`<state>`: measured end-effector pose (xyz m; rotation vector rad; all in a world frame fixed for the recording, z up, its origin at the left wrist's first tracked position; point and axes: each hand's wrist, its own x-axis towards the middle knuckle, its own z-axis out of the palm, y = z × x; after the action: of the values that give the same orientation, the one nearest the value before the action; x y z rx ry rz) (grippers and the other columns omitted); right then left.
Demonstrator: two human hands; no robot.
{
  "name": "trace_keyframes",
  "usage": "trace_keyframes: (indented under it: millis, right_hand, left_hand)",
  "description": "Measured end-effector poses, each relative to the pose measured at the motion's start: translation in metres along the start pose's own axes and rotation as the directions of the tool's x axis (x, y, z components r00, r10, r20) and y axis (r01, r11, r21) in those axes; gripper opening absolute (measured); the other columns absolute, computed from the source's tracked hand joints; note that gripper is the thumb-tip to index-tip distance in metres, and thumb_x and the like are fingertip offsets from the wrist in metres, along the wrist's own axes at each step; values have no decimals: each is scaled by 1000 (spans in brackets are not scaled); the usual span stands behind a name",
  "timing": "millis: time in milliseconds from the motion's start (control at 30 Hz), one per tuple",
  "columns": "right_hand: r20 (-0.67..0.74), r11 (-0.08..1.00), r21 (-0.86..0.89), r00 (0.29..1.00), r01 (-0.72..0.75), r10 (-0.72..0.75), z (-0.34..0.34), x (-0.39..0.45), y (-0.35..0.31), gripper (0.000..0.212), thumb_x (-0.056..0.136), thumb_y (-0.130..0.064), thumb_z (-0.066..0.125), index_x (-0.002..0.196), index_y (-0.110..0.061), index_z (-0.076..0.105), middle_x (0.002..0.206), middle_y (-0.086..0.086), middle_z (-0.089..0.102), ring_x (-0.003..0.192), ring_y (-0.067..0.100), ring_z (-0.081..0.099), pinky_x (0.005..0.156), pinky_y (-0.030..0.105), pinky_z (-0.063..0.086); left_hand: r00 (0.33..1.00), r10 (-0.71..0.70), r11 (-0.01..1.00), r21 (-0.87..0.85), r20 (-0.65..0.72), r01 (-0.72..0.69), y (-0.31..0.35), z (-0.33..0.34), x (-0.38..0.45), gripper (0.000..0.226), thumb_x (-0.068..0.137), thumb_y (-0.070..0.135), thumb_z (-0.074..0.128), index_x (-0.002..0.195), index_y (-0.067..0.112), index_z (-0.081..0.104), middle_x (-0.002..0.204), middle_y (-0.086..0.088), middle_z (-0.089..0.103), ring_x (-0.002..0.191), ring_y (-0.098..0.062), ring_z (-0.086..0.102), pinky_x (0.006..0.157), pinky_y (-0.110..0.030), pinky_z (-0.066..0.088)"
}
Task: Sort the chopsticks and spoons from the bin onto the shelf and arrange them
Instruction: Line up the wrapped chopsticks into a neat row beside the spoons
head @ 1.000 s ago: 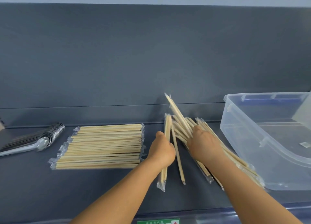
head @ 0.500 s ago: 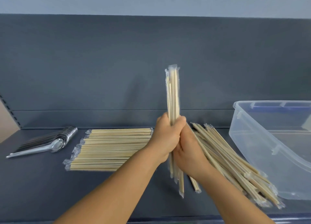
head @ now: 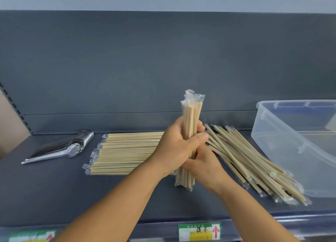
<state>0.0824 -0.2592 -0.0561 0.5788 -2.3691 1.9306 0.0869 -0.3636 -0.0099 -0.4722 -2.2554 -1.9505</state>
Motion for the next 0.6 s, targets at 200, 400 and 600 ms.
trace_keyframes:
  millis: [200,400,600]
  right_hand:
    - [-9,998,13,998,-63,63,7,-6,-1,23,79,6,62,70,-14,59,52,-10,60,53,1,55,53,14,44]
    - [11,997,62,999,-36,36,17,-10,-3,24,87,4,59,71,-13,58,56,-8,61,54,0,54,55,13,44]
    - [-23,992,-130,1000,-7,4,27,-3,4,20,94,-12,54,76,-20,53,55,-7,50,50,4,45,52,18,42]
  left_hand:
    - [999,34,998,-53,-12,-35,4,0,-5,12,88,10,64,81,17,58,68,-3,62,67,-6,61,68,-18,50]
    - [986,-18,999,26,-165,22,4,-3,-3,28,87,26,67,69,12,50,56,0,54,50,-8,51,55,-21,46]
    - [965,13,986,166,-263,32,0,-31,-13,57,77,31,77,120,22,41,117,4,54,104,-8,57,87,-21,47]
